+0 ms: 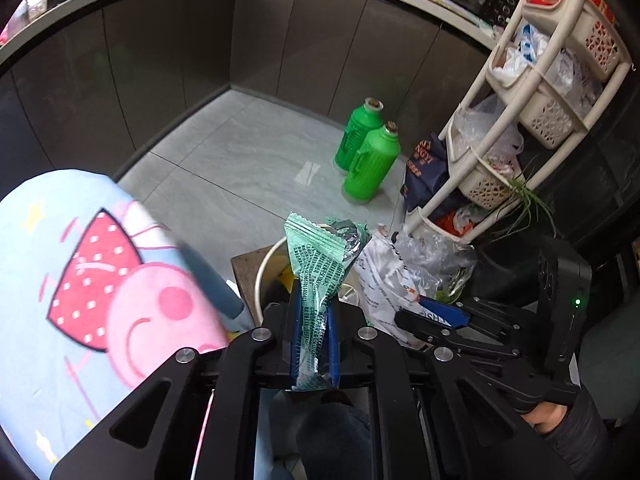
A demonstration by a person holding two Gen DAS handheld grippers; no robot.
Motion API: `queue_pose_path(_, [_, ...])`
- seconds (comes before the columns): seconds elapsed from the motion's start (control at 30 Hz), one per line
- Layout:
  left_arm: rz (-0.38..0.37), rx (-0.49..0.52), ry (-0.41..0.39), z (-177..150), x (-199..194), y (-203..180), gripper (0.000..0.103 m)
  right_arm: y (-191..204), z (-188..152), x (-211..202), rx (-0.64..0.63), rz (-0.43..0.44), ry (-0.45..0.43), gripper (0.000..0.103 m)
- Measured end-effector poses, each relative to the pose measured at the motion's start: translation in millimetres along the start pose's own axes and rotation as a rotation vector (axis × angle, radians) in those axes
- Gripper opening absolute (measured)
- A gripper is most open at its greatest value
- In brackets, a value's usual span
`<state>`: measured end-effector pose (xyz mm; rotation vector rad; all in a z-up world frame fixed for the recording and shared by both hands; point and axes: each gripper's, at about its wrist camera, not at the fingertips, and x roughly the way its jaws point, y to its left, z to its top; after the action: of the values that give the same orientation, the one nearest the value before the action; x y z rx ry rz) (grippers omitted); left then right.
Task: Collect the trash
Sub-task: 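Carry the green bag and white wrapper over the bin and open both tools, then move both tools back over the table toward the blue milk carton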
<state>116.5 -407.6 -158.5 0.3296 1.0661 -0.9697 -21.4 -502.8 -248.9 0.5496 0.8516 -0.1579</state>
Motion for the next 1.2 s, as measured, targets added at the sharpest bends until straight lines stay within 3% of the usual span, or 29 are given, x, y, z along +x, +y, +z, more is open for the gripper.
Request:
queue_pose_path(0.03, [0.008, 0.001, 0.001, 1, 7, -2, 0.015, -3, 1, 5, 0.000, -0.005, 0.005, 0.030])
queue_pose_path(0.07, [0.015, 0.004, -0.001, 2, 12, -3, 0.019, -4, 1, 10, -0.008, -0.007, 0.017, 0.041])
queue_pose_path(0.13, [0.047, 0.003, 0.004, 2, 22, -3, 0.056, -5, 1, 19, -0.034, -0.017, 0.050, 0.076])
queue_pose_path(0.27, [0.069, -0.005, 0.008, 0, 24, -1, 0.064, 4, -9, 21, -0.117, -0.035, 0.073, 0.091])
queue_pose_path(0.3, [0.079, -0.007, 0.002, -1, 22, 1, 0.071, 3, -11, 21, -0.119, -0.031, 0.074, 0.093])
queue_pose_path(0.43, [0.129, -0.012, -0.051, 0, 9, 3, 0.088, 7, -17, 16, -0.107, -0.017, 0.071, 0.099])
queue_pose_path(0.53, [0.139, -0.032, -0.077, 1, 0, 6, 0.091, 9, -15, 11, -0.090, -0.001, 0.069, 0.099])
queue_pose_path(0.93, [0.174, -0.135, -0.121, -16, -54, 42, 0.094, 64, 6, -17, -0.181, 0.034, 0.028, 0.099])
queue_pose_path(1.2, [0.276, -0.275, -0.221, -41, -129, 125, 0.094, 123, 16, -17, -0.297, 0.068, 0.029, 0.100])
